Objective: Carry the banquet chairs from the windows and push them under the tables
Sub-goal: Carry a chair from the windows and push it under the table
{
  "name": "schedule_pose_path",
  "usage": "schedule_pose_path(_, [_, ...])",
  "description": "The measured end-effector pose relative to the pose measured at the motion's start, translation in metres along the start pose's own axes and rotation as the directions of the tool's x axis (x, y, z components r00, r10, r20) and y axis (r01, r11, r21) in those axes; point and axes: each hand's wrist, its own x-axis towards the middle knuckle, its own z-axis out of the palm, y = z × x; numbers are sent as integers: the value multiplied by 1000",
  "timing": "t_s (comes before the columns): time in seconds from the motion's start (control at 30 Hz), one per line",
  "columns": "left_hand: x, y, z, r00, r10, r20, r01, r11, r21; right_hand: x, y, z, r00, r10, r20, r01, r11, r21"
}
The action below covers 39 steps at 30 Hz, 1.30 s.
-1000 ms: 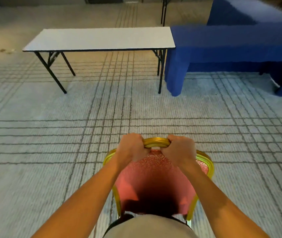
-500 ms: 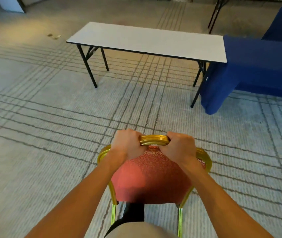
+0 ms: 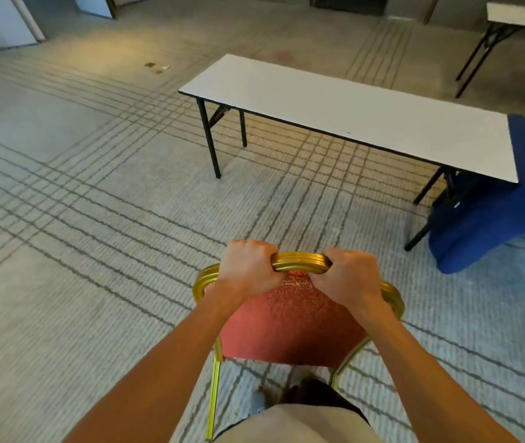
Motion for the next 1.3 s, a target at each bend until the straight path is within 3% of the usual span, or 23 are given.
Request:
schedule_pose_path(0.3, [157,-66,3,999,-32,-6,32,999,0,155,41,92,998,-48,33,46,997,61])
schedule_pose_path(0.67, [306,-159,6,983,-153,-102,144,985,-92,342,62,173,970,-231,80,216,963,164])
schedule_pose_path(1.3, [561,-380,-16,999,-46,-17,46,999,-22,615,18,330,985,-146,89,138,987,88])
